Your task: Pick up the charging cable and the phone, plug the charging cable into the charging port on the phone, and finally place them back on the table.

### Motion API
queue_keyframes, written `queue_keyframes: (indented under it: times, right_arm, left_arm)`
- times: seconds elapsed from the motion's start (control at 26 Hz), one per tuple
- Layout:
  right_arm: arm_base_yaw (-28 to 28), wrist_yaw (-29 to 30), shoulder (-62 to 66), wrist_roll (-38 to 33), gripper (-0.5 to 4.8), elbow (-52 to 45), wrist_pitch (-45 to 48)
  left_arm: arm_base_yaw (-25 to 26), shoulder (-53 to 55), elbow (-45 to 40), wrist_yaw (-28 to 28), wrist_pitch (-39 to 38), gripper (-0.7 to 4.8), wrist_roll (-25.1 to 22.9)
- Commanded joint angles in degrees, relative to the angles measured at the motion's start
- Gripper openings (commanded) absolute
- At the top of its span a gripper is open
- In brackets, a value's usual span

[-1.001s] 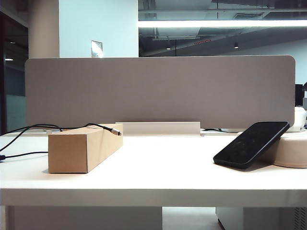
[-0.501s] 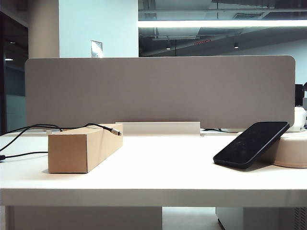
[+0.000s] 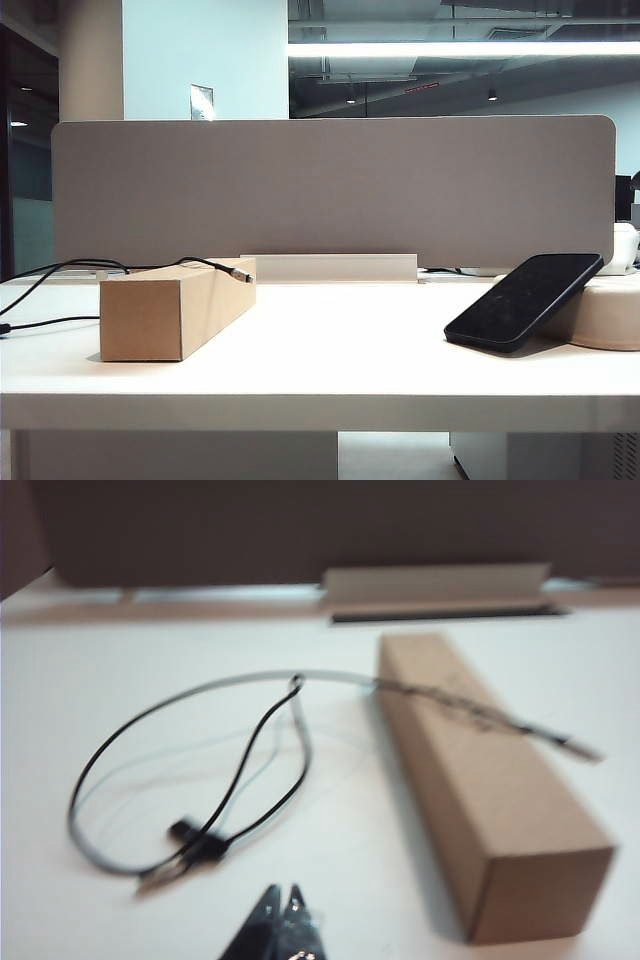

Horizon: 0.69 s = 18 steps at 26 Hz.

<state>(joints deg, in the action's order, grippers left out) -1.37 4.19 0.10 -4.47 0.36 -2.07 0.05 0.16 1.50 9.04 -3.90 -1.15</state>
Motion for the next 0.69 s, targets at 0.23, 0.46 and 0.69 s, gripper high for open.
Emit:
queue_keyframes:
  times: [0.23, 0.46, 0.69]
  right_arm:
    - [-0.07, 5.18, -0.11, -3.5, -0.01, 0.04, -3.8]
    - [-0.07, 6.56, -0.02, -4.79, -0.01, 1.42, -8.0]
    - [-0.07, 6.64, 0.44, -9.29, -0.01, 6.43, -9.49]
  left_arm:
    - [0.07, 0.09, 3.87, 10.1, -2.29, -0.06, 0.55]
    - [0.07, 0.11, 6.25, 10.97, -3.87, -0.06, 0.57]
    - [0.07, 7.08, 11.93, 11.72, -5.44, -0.06, 2.71]
